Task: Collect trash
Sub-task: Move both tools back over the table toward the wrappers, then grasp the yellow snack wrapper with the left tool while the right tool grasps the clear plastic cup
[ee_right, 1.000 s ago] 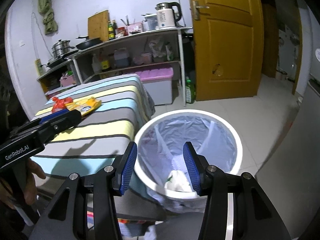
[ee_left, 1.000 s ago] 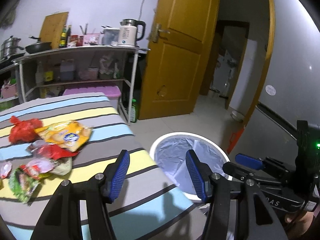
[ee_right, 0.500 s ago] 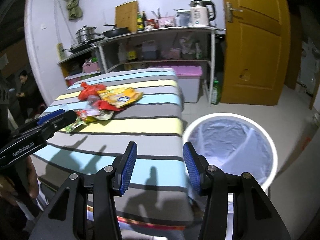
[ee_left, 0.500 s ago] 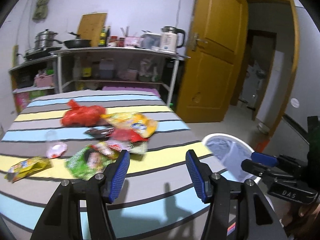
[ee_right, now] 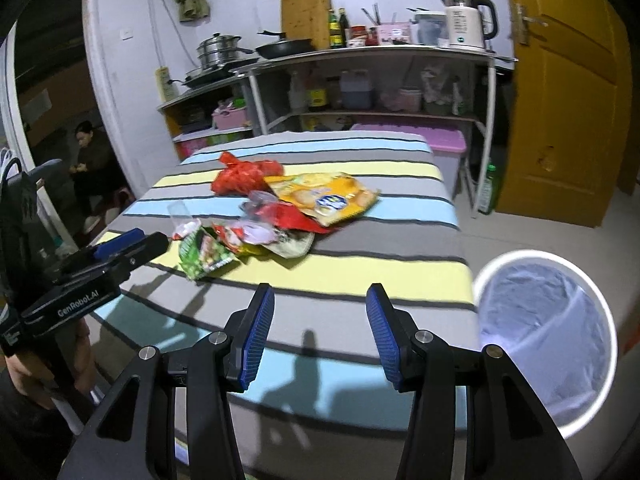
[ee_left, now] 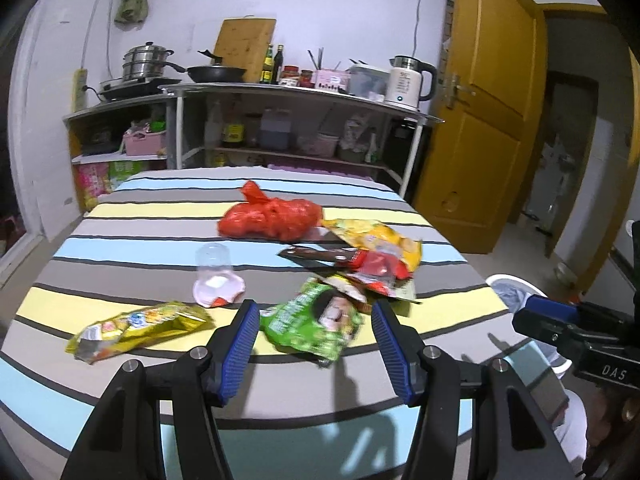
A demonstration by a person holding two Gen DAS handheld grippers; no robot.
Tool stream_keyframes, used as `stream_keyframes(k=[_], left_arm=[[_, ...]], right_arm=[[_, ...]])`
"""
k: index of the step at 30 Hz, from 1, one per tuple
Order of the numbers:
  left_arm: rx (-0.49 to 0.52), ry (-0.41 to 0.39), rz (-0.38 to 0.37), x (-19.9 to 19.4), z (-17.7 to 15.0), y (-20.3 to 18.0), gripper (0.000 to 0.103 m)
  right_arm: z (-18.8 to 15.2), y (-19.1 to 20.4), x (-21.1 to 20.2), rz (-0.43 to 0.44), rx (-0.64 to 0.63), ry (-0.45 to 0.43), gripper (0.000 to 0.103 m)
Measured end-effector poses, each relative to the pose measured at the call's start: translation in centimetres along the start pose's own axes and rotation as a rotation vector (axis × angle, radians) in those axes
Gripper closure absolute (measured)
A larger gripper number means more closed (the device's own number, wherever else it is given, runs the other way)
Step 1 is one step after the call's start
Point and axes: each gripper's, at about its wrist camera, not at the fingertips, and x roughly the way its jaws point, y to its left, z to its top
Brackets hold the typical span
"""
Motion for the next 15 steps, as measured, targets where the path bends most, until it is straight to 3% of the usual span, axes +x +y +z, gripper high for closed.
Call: stream_keyframes(k=[4, 15], left_arm=[[0.002, -0.001, 0.021, 0.1, 0.2, 1.5, 0.045], [-0.020, -0.006, 0.197, -0.2, 0.9, 10.2, 0.045]], right_arm=[[1.3, 1.1, 2.0, 0.046, 0.002, 0.014, 0.054], [4.1, 3.5, 6.5, 0.091, -0.014, 0.022, 0.054]])
